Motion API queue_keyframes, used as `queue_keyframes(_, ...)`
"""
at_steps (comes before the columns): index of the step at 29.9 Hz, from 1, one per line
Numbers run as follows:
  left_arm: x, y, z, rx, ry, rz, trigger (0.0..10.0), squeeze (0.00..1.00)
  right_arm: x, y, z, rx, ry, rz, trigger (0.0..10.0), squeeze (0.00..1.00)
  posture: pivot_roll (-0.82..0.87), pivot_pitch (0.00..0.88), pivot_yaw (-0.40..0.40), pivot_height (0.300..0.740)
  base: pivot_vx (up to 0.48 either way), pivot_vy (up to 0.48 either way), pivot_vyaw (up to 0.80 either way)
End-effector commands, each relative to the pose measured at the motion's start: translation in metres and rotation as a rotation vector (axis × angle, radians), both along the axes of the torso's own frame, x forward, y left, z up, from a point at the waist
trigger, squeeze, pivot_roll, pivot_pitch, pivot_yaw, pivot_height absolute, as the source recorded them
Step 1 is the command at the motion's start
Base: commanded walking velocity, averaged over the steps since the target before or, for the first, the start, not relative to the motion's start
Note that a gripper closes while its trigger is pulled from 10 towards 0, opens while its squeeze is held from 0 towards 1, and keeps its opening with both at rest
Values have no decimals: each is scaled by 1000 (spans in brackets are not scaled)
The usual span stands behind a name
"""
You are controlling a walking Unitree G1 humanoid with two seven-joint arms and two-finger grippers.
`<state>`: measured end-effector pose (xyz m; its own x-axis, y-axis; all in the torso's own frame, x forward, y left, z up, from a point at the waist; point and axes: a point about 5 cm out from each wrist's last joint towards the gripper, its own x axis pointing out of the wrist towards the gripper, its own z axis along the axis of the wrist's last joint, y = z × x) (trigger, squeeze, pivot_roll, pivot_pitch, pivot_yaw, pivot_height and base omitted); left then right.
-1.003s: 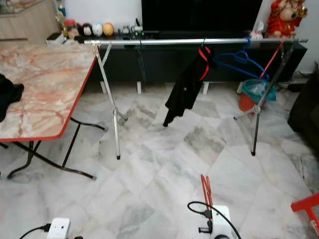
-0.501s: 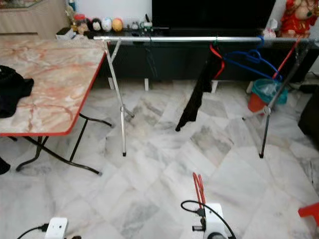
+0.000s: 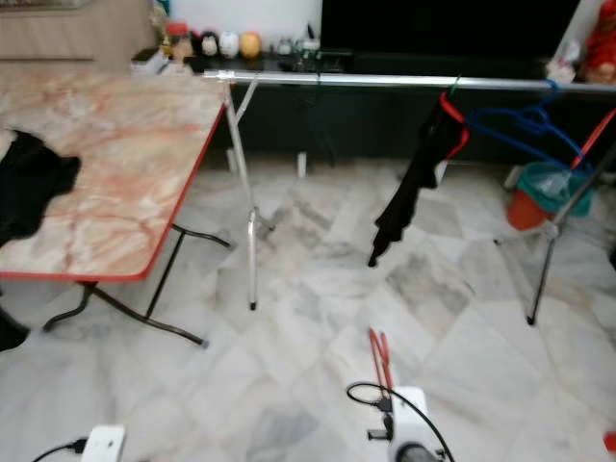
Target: Hang hanger
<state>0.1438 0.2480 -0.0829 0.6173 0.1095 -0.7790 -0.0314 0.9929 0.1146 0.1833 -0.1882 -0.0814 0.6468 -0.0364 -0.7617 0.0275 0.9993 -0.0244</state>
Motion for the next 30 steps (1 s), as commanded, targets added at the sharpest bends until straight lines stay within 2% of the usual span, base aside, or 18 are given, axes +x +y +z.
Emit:
queue_keyframes(1,4,-6,-1,-16,0,-8,10000,0,-4,-11,0,-21,7,-18,10000,0,8,0,-9,740,304,0,0)
queue_keyframes(13,2,-8,-2,-20,6,-13,10000,0,-6,-10,-1,-35,13,13,10000,0,4,0,-10,740,309,0,0)
queue_keyframes(19,1,-9,-2,-22,8,-18,10000,0,-8,-8,-2,-17,17,10,10000,0,2,0,-10,740,314,0,746)
queue_keyframes(30,3,-9,-1,-23,3,-17,10000,0,-8,-11,-2,-15,15,-25,10000,0,1,0,-8,740,313,0,0)
